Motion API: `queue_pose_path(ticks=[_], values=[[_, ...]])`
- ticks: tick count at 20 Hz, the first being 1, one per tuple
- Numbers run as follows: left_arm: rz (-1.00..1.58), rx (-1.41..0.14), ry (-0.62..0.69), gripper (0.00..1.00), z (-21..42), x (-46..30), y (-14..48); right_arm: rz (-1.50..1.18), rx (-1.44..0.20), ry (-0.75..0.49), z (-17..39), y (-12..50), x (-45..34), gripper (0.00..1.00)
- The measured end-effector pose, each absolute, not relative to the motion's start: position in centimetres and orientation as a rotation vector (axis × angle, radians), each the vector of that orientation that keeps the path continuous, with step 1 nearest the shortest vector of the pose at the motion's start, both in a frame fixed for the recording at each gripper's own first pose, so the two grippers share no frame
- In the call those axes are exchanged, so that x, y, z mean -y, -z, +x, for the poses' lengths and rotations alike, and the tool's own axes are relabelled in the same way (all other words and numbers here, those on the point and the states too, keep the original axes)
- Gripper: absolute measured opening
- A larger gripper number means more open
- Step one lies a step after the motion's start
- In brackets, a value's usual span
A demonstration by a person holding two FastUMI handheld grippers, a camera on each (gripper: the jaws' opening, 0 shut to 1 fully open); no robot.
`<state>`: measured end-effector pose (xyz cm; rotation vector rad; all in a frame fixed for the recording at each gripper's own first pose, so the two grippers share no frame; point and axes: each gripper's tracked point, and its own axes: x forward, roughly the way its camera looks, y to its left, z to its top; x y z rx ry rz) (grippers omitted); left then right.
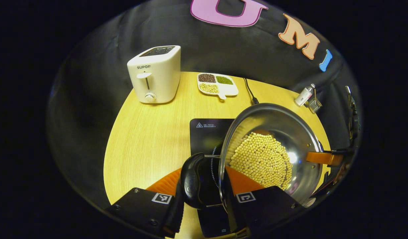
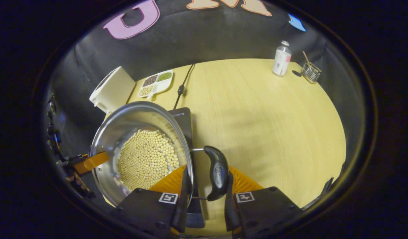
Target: First push the handle of the pot to place it horizontally, then grasp the pot with both hands and set it on the induction cooktop.
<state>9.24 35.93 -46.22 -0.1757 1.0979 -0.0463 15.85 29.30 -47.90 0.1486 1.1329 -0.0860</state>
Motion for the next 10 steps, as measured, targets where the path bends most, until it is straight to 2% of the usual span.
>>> queue_pose_path(ticks=[2,3,4,5,7,8,10], values=[[-0.161,-1.089,0.055,0.57,9.71,-36.17,46.23,0.151,-1.132,0.092,16.04,47.93,-29.45,0.48],[-0.155,-1.088,0.057,0.57,9.87,-36.25,46.3,0.153,-1.132,0.095,16.11,47.94,-29.54,0.42],[-0.15,-1.085,0.059,0.58,10.09,-36.28,46.43,0.155,-1.131,0.097,16.14,47.93,-29.64,0.48],[-0.148,-1.083,0.057,0.59,10.26,-36.28,46.54,0.156,-1.129,0.098,16.18,47.93,-29.71,0.42],[-0.14,-1.097,0.044,0.61,10.19,-36.41,46.68,0.16,-1.128,0.095,16.26,47.97,-29.81,0.42],[-0.123,-1.113,0.035,0.64,9.92,-36.59,46.83,0.161,-1.131,0.093,16.19,48.15,-29.82,0.48],[-0.093,-1.091,0.037,0.71,10.27,-36.41,46.29,0.16,-1.12,0.096,16.32,47.96,-29.59,0.52]])
